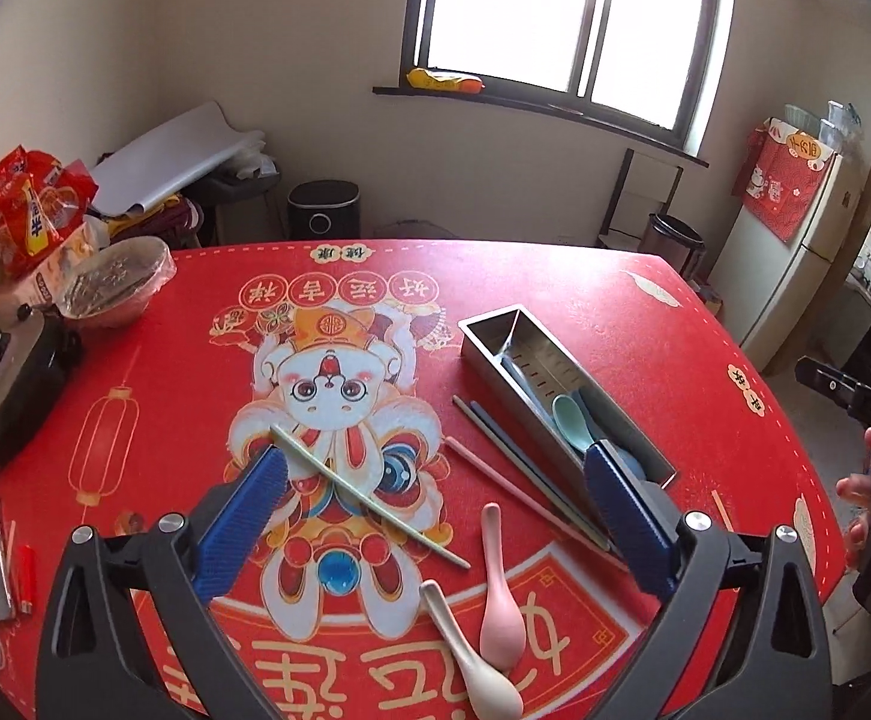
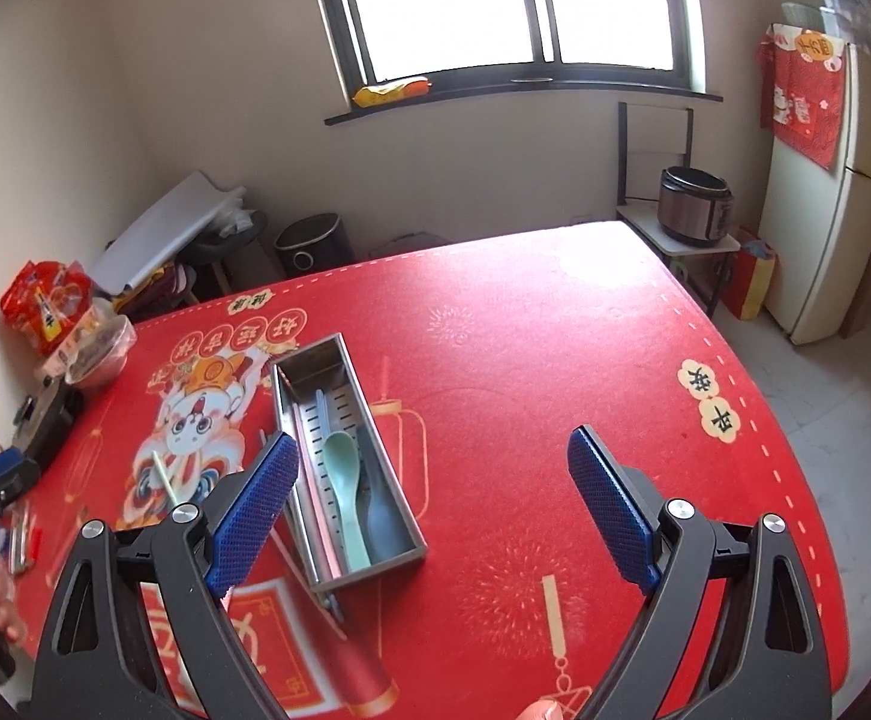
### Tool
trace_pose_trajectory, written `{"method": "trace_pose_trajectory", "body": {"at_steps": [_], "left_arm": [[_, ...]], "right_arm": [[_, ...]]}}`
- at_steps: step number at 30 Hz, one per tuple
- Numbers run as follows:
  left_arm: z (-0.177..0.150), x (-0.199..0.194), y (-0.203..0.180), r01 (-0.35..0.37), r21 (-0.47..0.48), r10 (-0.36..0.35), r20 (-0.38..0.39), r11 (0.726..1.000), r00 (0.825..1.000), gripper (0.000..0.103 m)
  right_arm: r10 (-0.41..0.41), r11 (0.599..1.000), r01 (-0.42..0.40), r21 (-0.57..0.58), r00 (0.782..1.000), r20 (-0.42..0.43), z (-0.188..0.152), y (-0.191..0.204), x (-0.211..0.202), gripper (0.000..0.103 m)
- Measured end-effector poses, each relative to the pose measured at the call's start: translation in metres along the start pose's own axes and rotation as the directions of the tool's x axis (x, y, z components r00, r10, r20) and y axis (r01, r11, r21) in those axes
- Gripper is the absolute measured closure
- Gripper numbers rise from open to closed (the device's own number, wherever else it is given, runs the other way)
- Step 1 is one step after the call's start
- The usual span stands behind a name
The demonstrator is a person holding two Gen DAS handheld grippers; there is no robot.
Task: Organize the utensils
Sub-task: 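Grasp the cream spoon handle with the left gripper and lift it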
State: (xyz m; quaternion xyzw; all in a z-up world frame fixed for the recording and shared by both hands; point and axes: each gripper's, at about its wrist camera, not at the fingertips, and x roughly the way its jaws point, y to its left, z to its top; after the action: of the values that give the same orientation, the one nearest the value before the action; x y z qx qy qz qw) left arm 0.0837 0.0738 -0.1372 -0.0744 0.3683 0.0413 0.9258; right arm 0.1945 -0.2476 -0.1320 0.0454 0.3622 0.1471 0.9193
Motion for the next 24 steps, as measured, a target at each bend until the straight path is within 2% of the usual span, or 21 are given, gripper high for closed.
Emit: {"method": "trace_pose_trajectory", "body": {"at_steps": [4, 10, 12, 14, 15, 17, 24], "left_arm": [[-0.031, 0.007, 0.010, -0.010, -0.013, 0.009, -0.069, 1.000, 0.998, 0.006], [-0.081, 0.031, 0.017, -0.004, -0.029, -0.002, -0.199, 1.000, 0.980, 0.008], [-0.097, 0.043, 0.016, 0.001, -0.031, -0.009, -0.255, 1.000, 0.967, 0.016], [-0.112, 0.055, 0.014, 0.008, -0.043, -0.021, -0.308, 0.999, 0.951, 0.029], [-0.117, 0.060, 0.013, 0.018, -0.055, -0.035, -0.332, 0.998, 0.943, 0.033], [-0.126, 0.069, 0.010, 0.049, -0.084, -0.076, -0.368, 0.995, 0.927, 0.047], [-0.144, 0.088, 0.001, 0.099, -0.130, -0.147, -0.442, 0.987, 0.885, 0.060]], "right_arm": [[-0.019, 1.000, 0.019, -0.002, 1.000, -0.003, -0.012, 0.011, -0.001, 0.015], [0.049, 0.999, -0.050, -0.003, 0.994, -0.100, -0.039, 0.029, 0.012, 0.015], [0.050, 0.999, -0.052, -0.011, 0.992, -0.115, -0.048, 0.034, 0.014, 0.015], [0.051, 0.999, -0.053, -0.012, 0.989, -0.140, -0.057, 0.036, 0.018, 0.015], [0.052, 0.998, -0.054, -0.011, 0.987, -0.153, -0.061, 0.037, 0.020, 0.015], [0.063, 0.998, -0.066, -0.012, 0.981, -0.181, -0.069, 0.039, 0.024, 0.015], [0.076, 0.997, -0.081, -0.013, 0.973, -0.219, -0.083, 0.037, 0.028, 0.015]]}}
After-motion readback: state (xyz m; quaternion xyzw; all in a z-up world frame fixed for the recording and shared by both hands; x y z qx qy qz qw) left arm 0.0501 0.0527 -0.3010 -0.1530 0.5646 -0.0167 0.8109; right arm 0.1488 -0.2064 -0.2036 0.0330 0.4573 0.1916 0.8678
